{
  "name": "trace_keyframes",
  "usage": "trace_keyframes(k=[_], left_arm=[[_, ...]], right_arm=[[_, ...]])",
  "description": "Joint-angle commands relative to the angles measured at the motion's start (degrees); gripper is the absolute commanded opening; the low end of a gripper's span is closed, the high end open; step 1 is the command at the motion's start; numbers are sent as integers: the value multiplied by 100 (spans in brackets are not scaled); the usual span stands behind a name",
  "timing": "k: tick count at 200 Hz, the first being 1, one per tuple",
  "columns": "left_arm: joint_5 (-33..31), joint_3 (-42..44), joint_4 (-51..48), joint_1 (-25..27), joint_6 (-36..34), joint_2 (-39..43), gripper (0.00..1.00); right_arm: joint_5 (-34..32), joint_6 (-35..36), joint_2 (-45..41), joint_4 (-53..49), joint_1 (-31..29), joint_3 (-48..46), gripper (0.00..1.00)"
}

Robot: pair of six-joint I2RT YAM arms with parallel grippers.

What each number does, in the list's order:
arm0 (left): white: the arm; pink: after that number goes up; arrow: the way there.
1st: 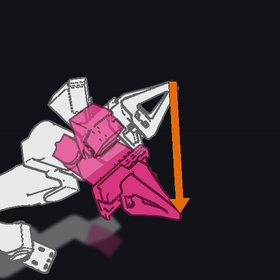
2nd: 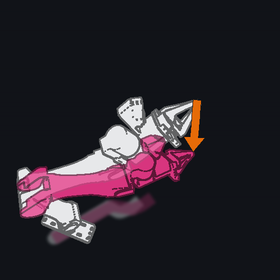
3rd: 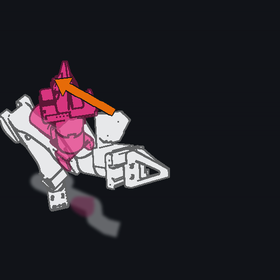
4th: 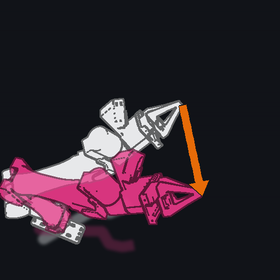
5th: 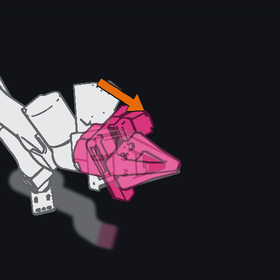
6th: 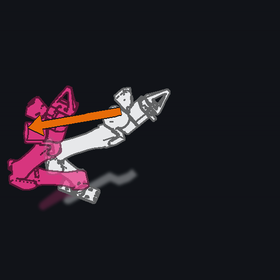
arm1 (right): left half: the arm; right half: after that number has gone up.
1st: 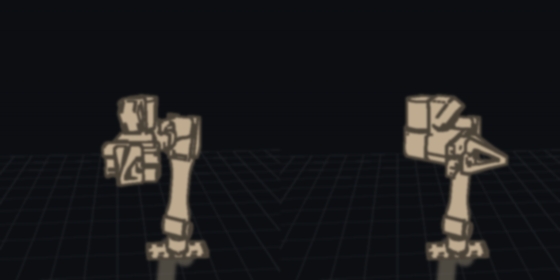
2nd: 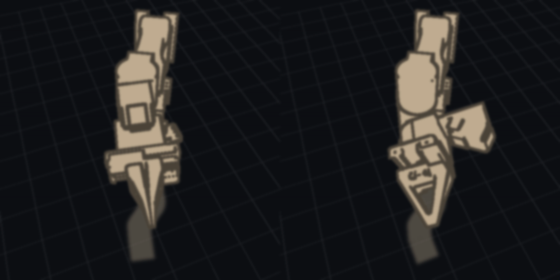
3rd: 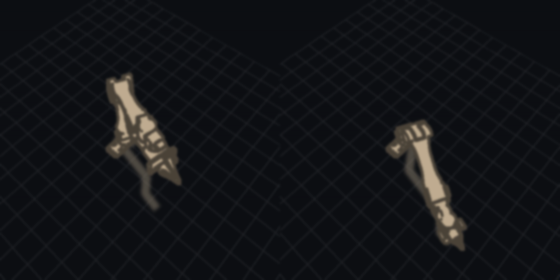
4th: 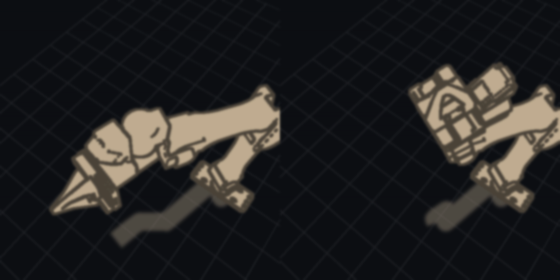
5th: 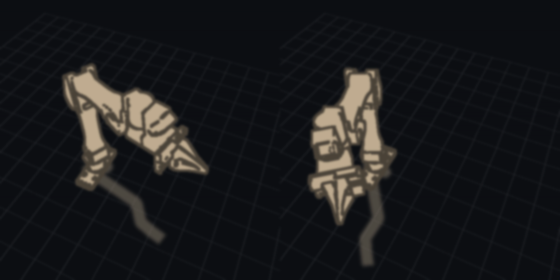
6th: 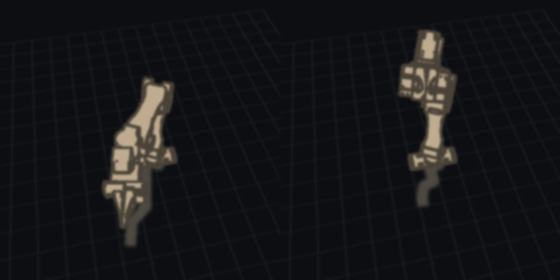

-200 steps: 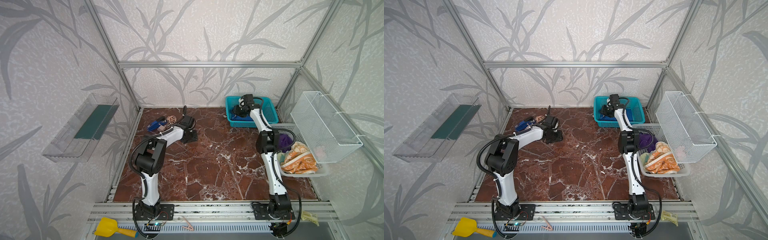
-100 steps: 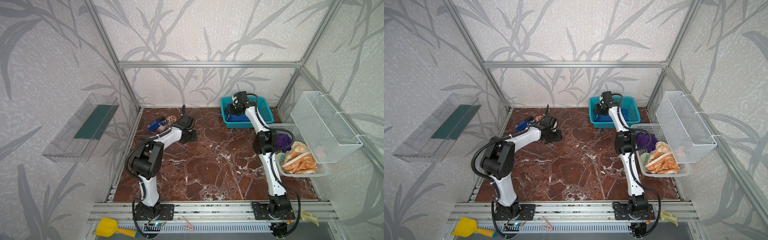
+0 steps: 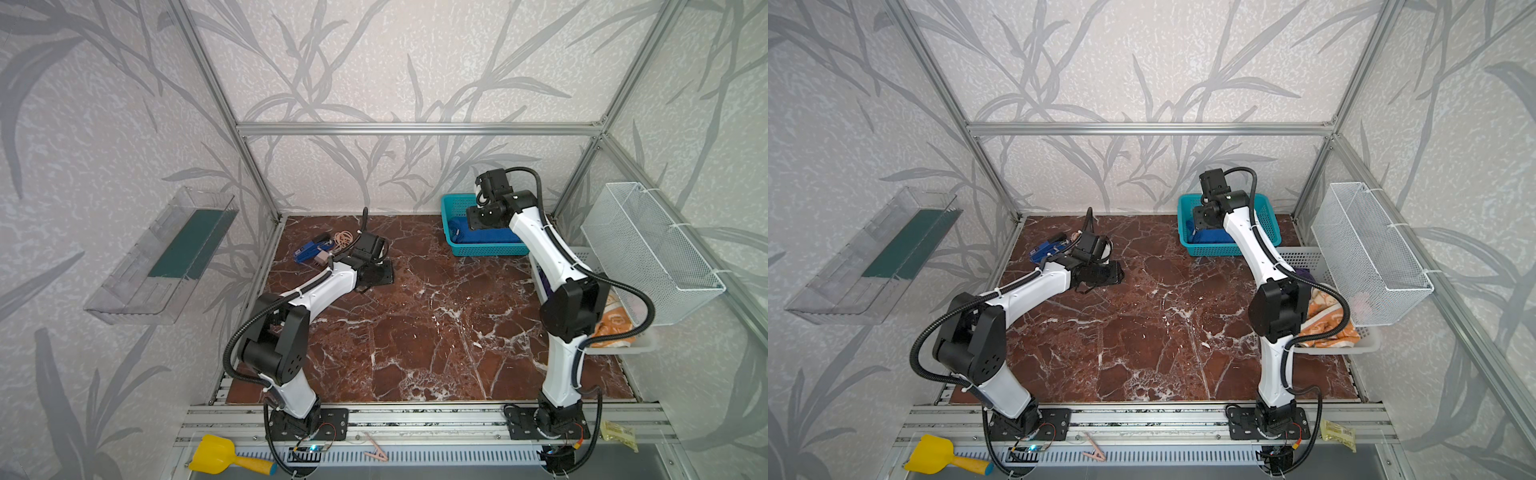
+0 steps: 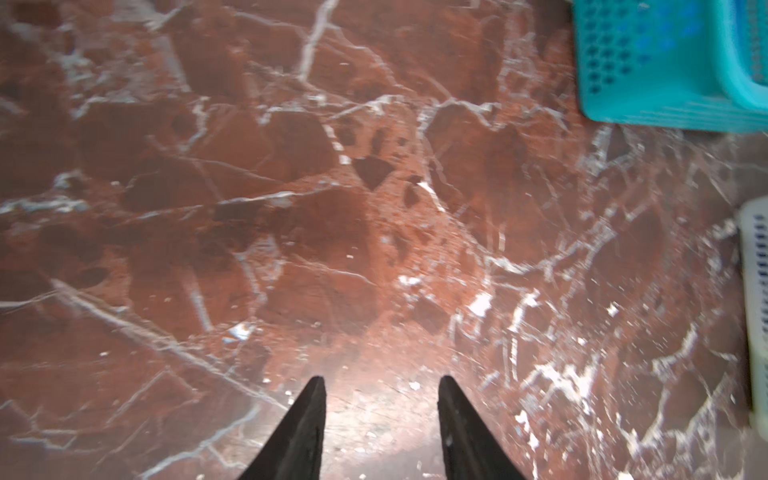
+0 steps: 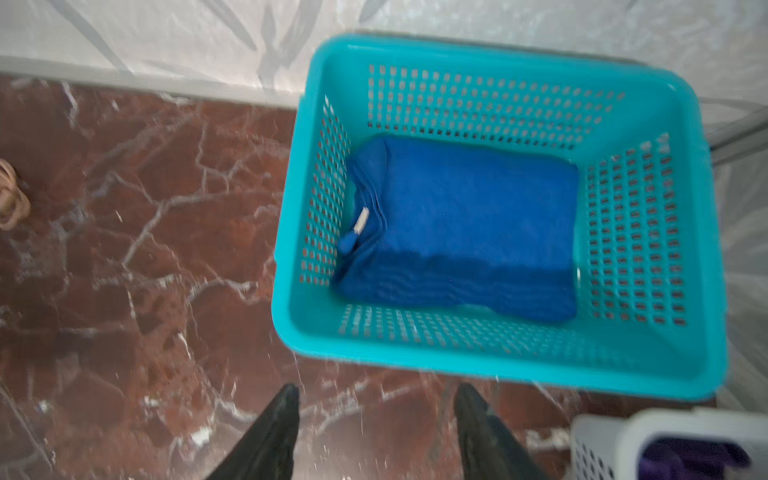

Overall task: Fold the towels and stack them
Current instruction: 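Move the right gripper to the white basket and grasp the bunny-print towel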

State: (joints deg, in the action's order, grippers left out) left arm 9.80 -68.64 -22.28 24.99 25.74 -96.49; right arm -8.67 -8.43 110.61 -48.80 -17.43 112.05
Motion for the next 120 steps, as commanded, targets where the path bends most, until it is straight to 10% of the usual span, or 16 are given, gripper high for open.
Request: trace_keyframes(k=[1, 75, 120], left_arm=[[-170, -188, -165, 384, -317, 196, 46], [-313, -1914, -86, 1853, -540, -623, 46], [-112, -2441, -375, 2190, -681, -1039, 46]], right_arm=[[-787, -92, -1213, 756, 82, -1603, 60], [-1864, -1186, -4649, 705, 794, -5333, 64], [-2517, -1438, -5290, 859, 1597, -6419, 69]])
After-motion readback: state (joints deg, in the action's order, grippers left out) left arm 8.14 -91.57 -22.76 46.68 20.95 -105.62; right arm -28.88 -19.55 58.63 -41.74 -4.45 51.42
